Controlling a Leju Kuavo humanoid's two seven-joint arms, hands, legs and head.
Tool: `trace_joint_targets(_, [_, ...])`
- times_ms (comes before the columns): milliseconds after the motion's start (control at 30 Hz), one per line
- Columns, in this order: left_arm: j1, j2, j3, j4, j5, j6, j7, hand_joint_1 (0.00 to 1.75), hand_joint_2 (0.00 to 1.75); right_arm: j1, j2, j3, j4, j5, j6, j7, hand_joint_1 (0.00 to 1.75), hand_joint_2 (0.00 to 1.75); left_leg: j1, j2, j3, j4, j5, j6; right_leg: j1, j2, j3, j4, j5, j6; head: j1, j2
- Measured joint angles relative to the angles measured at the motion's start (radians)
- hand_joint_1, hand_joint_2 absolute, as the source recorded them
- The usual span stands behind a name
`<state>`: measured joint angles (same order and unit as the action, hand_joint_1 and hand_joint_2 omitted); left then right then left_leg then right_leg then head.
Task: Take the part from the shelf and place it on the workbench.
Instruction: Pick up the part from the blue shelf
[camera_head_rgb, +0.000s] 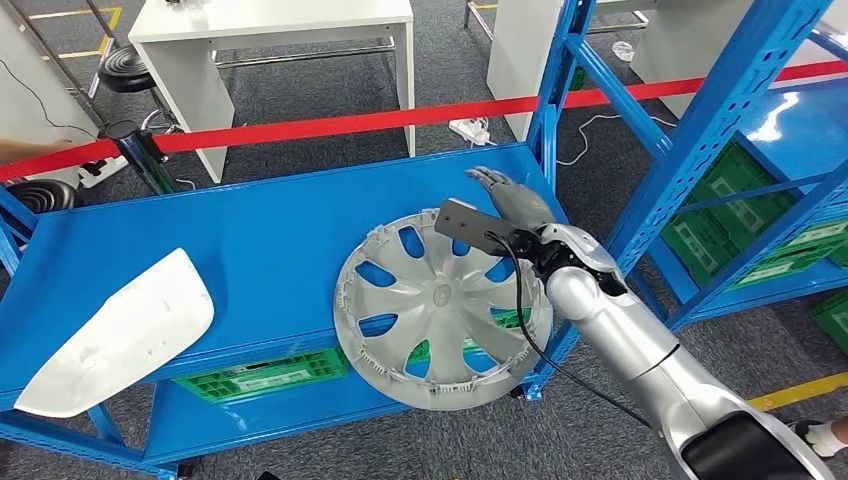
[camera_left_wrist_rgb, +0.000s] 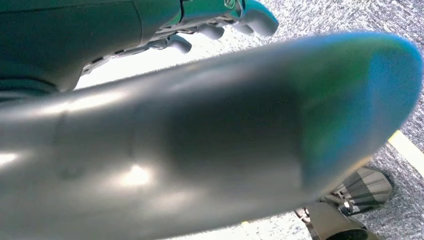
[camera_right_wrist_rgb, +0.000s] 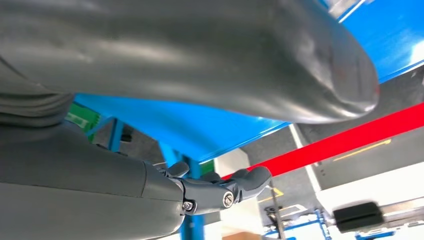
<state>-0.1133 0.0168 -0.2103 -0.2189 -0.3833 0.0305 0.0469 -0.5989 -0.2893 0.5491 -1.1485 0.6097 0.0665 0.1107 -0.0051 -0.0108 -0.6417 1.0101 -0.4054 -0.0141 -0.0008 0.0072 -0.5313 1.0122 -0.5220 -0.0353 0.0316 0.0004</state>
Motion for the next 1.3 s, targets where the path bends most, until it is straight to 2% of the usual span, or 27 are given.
trace_joint_targets(100, [0.0, -0.003, 0.0, 0.0, -0.004, 0.0, 0.0, 0.0, 0.0, -0.015, 0.013, 0.017, 0.016, -0.002, 0.005, -0.002, 0.0, 0.0, -0.001, 0.0, 0.0, 0.001, -0.004, 0.006, -0.001, -0.001, 0.006, -0.011, -0.005, 0.002, 0.0, 0.0])
trace_joint_targets(267, [0.0, -0.004, 0.0, 0.0, -0.008, 0.0, 0.0, 0.0, 0.0, -0.029, 0.024, 0.035, 0.032, -0.002, 0.006, -0.002, 0.0, 0.0, -0.002, 0.0, 0.0, 0.005, -0.006, 0.01, -0.002, -0.002, 0.009, -0.015, -0.005, 0.021, 0.0, 0.0])
trace_joint_targets(367, [0.0, -0.004, 0.0, 0.0, -0.008, 0.0, 0.0, 0.0, 0.0, -0.033, 0.029, 0.042, 0.041, -0.004, 0.007, -0.004, 0.0, 0.0, -0.002, 0.0, 0.0, 0.005, -0.005, 0.012, -0.002, -0.002, 0.01, -0.015, -0.003, 0.025, 0.0, 0.0])
trace_joint_targets(533, [-0.001, -0.005, 0.0, 0.0, -0.015, -0.006, 0.006, 0.0, 0.0, -0.056, 0.052, 0.058, 0.071, -0.009, 0.018, -0.005, 0.0, 0.0, -0.001, 0.001, 0.001, 0.005, -0.003, 0.012, -0.001, -0.001, 0.01, -0.013, -0.003, 0.026, 0.0, 0.0])
trace_joint_targets(900, [-0.014, -0.006, -0.001, -0.003, -0.03, -0.012, 0.015, 0.0, 0.0, -0.155, 0.145, 0.088, 0.229, -0.008, 0.033, 0.001, 0.0, 0.0, 0.0, 0.001, 0.002, 0.005, -0.002, 0.011, 0.0, -0.001, 0.009, -0.011, -0.003, 0.025, 0.0, 0.0])
trace_joint_targets(1300, [-0.013, -0.006, -0.001, -0.004, -0.03, -0.011, 0.015, 0.0, 0.0, -0.166, 0.167, 0.106, 0.276, -0.005, 0.031, -0.003, 0.0, 0.0, 0.0, 0.001, 0.002, 0.005, -0.002, 0.011, 0.0, -0.001, 0.009, -0.011, -0.003, 0.025, 0.0, 0.0])
